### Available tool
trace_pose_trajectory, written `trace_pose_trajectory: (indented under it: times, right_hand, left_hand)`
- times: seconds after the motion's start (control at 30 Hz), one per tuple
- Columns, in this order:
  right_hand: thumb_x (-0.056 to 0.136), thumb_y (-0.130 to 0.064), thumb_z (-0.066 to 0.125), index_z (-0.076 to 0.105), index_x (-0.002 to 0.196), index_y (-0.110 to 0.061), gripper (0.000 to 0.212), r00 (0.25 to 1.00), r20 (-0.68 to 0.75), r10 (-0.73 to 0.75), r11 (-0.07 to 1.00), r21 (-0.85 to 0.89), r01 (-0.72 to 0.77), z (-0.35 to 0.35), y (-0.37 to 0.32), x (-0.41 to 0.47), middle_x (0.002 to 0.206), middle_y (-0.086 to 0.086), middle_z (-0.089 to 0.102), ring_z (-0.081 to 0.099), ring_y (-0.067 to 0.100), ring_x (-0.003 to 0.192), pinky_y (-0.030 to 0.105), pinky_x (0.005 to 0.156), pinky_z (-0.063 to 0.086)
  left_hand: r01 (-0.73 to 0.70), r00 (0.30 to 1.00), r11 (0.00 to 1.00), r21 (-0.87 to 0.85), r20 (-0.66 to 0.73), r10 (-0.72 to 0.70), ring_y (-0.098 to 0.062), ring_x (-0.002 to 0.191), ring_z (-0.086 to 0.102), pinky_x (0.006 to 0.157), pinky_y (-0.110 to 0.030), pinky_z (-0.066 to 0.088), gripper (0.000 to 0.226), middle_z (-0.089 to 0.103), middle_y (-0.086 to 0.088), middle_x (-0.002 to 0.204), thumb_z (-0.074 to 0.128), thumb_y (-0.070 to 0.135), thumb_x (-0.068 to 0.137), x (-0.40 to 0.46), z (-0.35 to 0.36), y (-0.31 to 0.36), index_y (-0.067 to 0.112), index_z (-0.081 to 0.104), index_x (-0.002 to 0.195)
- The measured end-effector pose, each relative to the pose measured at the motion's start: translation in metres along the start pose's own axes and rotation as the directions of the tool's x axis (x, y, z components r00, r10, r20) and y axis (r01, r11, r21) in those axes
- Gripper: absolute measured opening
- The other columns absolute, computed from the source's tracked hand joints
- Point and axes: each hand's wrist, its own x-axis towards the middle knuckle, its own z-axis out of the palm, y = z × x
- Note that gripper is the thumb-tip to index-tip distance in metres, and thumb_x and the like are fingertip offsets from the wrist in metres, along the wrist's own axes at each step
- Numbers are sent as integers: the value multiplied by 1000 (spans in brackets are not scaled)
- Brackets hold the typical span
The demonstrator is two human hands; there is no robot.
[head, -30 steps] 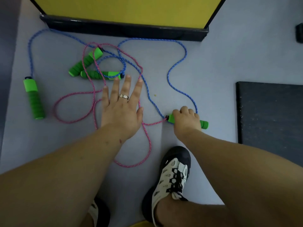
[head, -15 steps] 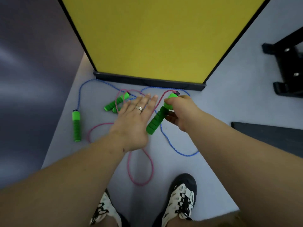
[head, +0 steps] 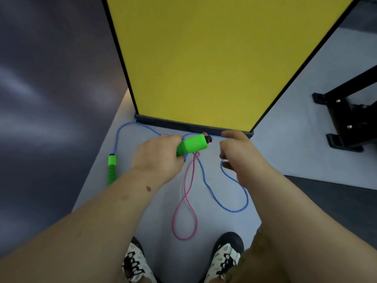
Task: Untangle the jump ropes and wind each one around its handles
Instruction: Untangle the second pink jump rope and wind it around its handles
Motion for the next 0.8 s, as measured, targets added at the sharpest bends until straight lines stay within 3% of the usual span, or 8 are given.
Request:
trace_pose_trajectory:
  times: [0.07,0.2,0.27,0.4,0.47,0.53,0.6,0.8]
  right_hand:
    - [88,-2,48,55,132,-36,57,971,162,-174,976,-99,192,-1,7,-3,121,-10,61,57,16,78,35,73,51]
    - [94,-8,58,69,98,-33,27,899,305,-315,934,-66,350,3,9,-1,92,-5,71,53,18,80,36,70,43]
    - [97,-8,58,71,92,-23,20,904,301,-304,949,10,315,3,6,2,84,-1,70,57,17,81,34,74,47]
    - [98,-2,57,69,106,-1,14,892,349,-287,947,243,209,-2,7,11,93,13,70,62,21,82,32,79,54]
    - [96,0,59,69,107,0,15,899,333,-283,931,319,175,-5,7,15,95,13,73,67,20,80,28,79,58]
    - [96,0,59,70,103,-2,13,904,331,-272,914,383,135,-7,7,16,93,12,74,70,20,79,25,76,60]
    - [95,-1,60,70,100,-4,12,913,321,-252,908,404,109,-10,10,16,89,12,74,70,19,75,24,73,60]
    - [98,-5,57,66,100,-6,9,938,302,-170,879,477,7,-17,13,17,90,12,73,68,16,72,27,72,61]
  left_hand:
    - [15,999,999,-31,29,-14,-30,84,60,60,-32,33,18,53,6,74,59,43,87,1,-5,2,26,55,87]
    - [19,997,985,-169,83,-5,-26,73,60,56,-32,37,26,56,4,65,61,45,86,8,-10,10,25,53,73]
    - [40,994,952,-305,112,-6,-17,65,59,53,-30,37,26,57,4,61,65,44,86,12,-11,16,23,56,72]
    - [153,979,833,-532,194,-56,-5,44,46,44,-23,38,22,56,7,51,67,38,83,22,-9,27,16,64,78]
    - [238,961,735,-635,264,-82,-10,56,58,57,-26,47,20,67,-5,64,68,35,81,26,-6,32,15,68,82]
    - [354,921,530,-771,385,-54,-19,77,74,78,-37,60,13,76,-12,84,69,25,84,25,-3,36,15,72,92]
    - [451,877,367,-814,481,-10,-25,83,77,85,-43,61,10,77,-16,93,67,12,92,19,-2,37,10,71,101]
    - [572,793,336,-748,609,5,-18,61,64,65,-33,57,14,71,-8,73,68,12,93,8,-5,24,0,67,100]
